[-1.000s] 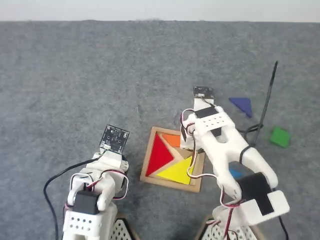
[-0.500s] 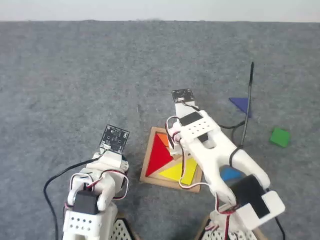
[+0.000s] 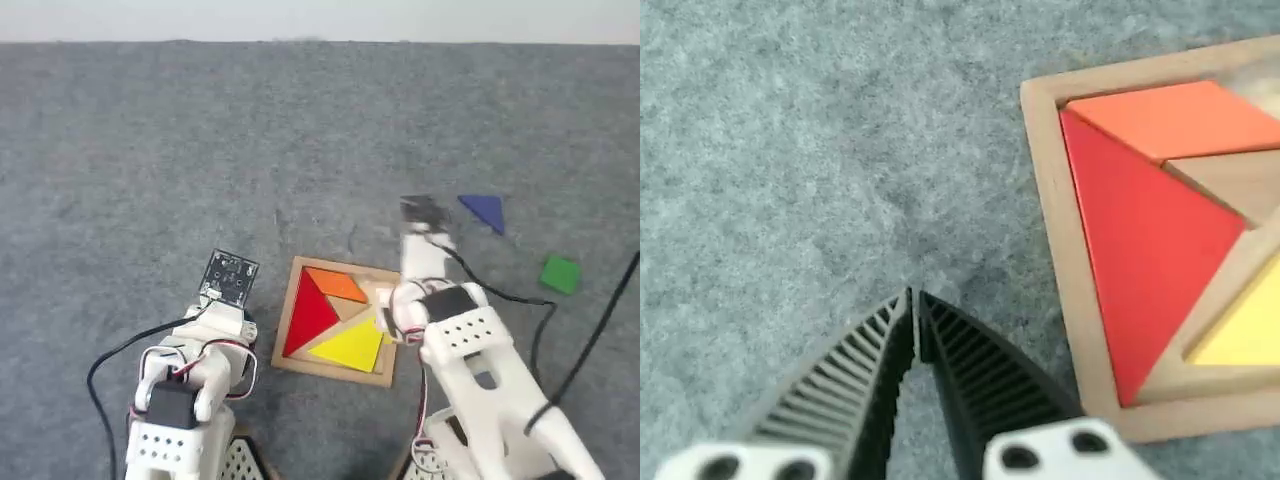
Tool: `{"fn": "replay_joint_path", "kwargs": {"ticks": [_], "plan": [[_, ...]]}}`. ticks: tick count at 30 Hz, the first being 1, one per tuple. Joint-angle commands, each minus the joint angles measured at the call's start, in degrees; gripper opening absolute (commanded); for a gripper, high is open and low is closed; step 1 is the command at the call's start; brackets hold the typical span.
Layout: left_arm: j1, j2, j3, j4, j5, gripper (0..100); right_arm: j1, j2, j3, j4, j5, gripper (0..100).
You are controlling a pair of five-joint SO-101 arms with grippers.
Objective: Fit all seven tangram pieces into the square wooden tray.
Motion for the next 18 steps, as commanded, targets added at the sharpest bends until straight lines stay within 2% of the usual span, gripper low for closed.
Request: {"fn": "replay_joint_path", "kwargs": {"ticks": [1,5,11,18], "plan": [[-0.3,-1.2,-0.7,0.3,0.3,1,3.0,-0.1,1.9,-3.1,2.9,18.4],[-0.3,-1.2,-0.7,0.3,0.3,1,3.2,5.1,-0.4,-6.2,3.0,16.1],[-0.3,-1.2,-0.7,0.3,0.3,1,3.2,16.9,-8.1,-7.3,2.9,23.1],[-0.3,-1.2,-0.7,0.3,0.3,1,3.2,27.6,-15.0,-7.3,2.9,23.8]]}}
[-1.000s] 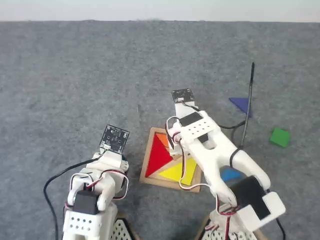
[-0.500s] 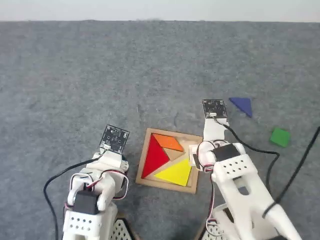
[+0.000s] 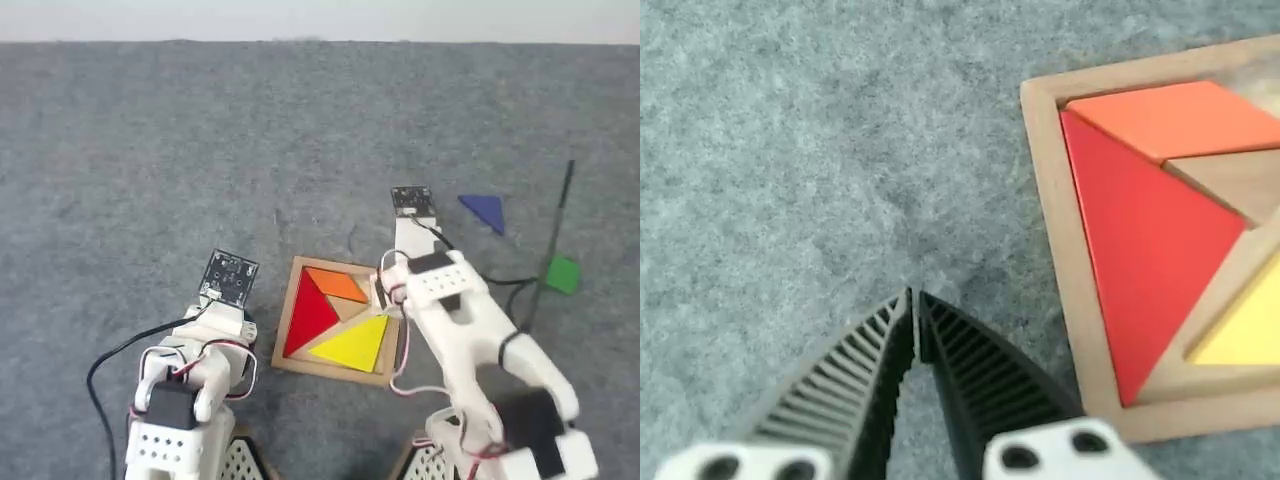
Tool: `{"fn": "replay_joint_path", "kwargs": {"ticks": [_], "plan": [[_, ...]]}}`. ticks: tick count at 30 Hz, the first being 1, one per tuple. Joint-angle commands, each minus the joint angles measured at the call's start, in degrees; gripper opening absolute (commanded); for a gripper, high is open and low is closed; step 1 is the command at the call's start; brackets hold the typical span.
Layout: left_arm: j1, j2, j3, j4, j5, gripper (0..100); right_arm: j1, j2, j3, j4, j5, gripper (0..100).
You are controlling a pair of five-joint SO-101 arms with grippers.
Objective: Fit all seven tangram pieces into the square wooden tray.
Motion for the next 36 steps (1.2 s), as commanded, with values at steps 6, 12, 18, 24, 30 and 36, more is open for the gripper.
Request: {"fn": "replay_joint_path", "kwargs": {"ticks": [6,12,18,24,30,36], "plan": [[-0.3,-1.2,-0.7,0.3,0.3,1,3.6,6.9,-6.9,-2.7,1.0,10.2],[-0.3,-1.2,-0.7,0.3,0.3,1,8.6,9.6,-12.6,-5.1,6.0,0.7],[-0.3,-1.2,-0.7,0.3,0.3,1,9.2,13.2,-22.5,-4.9,5.6,0.7],[-0.3,-1.2,-0.7,0.3,0.3,1,9.0,23.0,-34.7,-4.2,6.0,0.9],[-0.3,-1.2,-0.7,0.3,0.3,1,8.6,27.9,-46.5,3.5,9.1,0.9],[-0.3,-1.2,-0.7,0.3,0.3,1,6.5,24.7,-51.0,13.9,12.7,13.8]]}}
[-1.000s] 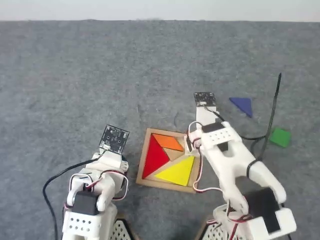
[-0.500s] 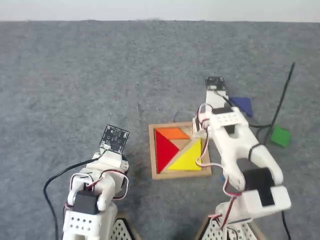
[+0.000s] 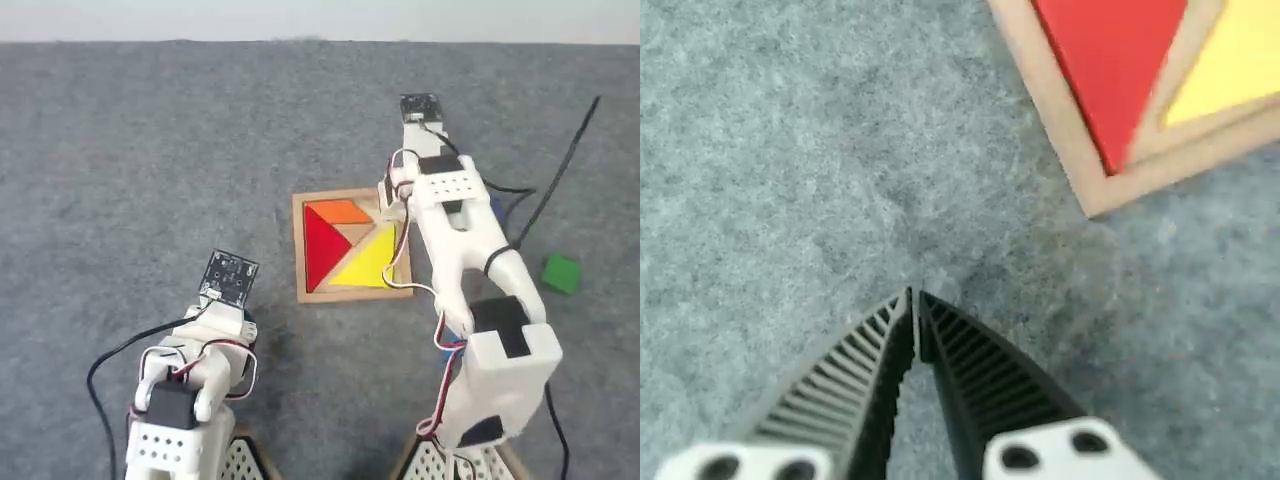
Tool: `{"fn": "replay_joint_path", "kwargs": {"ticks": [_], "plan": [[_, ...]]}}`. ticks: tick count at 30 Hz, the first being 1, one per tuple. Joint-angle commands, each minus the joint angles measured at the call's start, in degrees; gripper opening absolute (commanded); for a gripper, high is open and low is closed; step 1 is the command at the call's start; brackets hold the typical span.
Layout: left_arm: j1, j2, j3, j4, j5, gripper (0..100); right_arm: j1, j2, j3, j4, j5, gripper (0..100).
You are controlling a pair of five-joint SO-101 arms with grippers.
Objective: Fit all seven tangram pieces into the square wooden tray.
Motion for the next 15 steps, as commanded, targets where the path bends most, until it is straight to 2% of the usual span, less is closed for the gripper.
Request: {"fn": "replay_joint_path", "kwargs": {"ticks": [1,3,5,11,15], "plan": [[-0.3,-1.2,-0.7,0.3,0.3,1,-2.6,-5.8,-4.0,5.4,3.9,17.7],[-0.3,-1.2,-0.7,0.3,0.3,1,-4.2,-8.1,-2.8,5.7,5.5,26.7],[-0.3,-1.2,-0.7,0.3,0.3,1,-5.7,-10.2,-2.1,7.3,4.5,31.5],[-0.3,-1.2,-0.7,0.3,0.3,1,-8.3,-12.4,1.0,9.5,3.3,22.5],[-0.3,-1.2,-0.7,0.3,0.3,1,-9.6,-12.8,10.5,2.4,-4.5,16.7]]}}
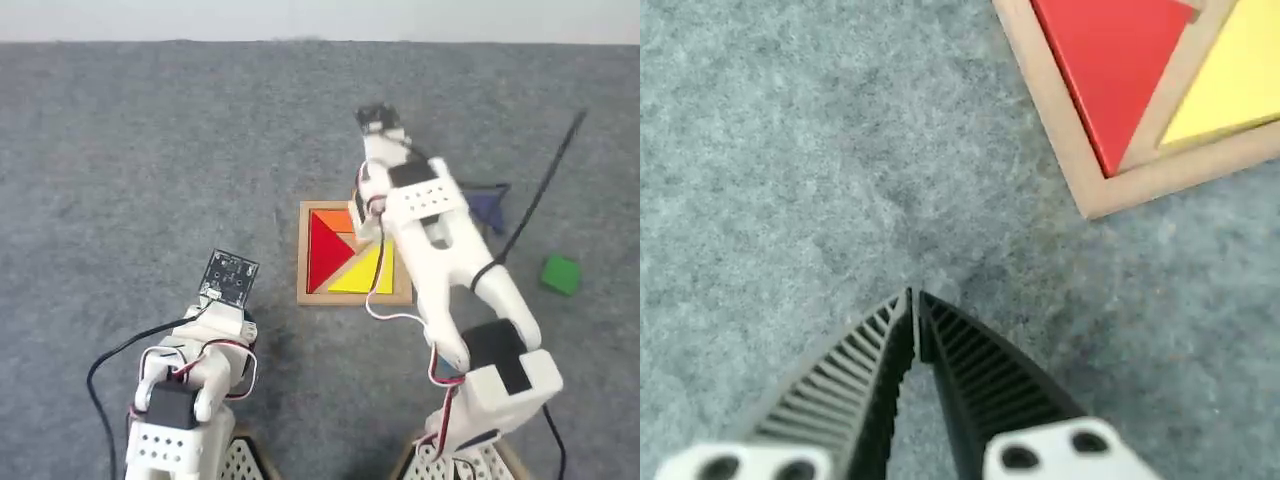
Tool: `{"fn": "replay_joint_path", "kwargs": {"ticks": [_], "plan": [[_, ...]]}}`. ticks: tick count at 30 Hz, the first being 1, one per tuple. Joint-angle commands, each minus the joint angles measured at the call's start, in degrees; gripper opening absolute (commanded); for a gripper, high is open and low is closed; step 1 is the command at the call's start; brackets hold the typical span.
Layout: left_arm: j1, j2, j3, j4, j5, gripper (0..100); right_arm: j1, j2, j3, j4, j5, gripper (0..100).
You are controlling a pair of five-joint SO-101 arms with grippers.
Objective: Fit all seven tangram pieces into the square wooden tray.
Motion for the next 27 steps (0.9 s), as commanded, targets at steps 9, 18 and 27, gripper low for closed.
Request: {"fn": "replay_joint_path", "kwargs": {"ticks": [9,18,27], "plan": [[-0.3,-1.2,-0.7,0.3,0.3,1,-0.2,-4.4,11.9,-13.8,-20.1,16.5],[-0.3,-1.2,-0.7,0.3,0.3,1,2.2,-4.1,12.2,-15.6,-21.2,16.6],[-0.3,-1.2,-0.7,0.3,0.3,1,2.2,-0.7,11.5,-16.7,-21.3,16.2]]}}
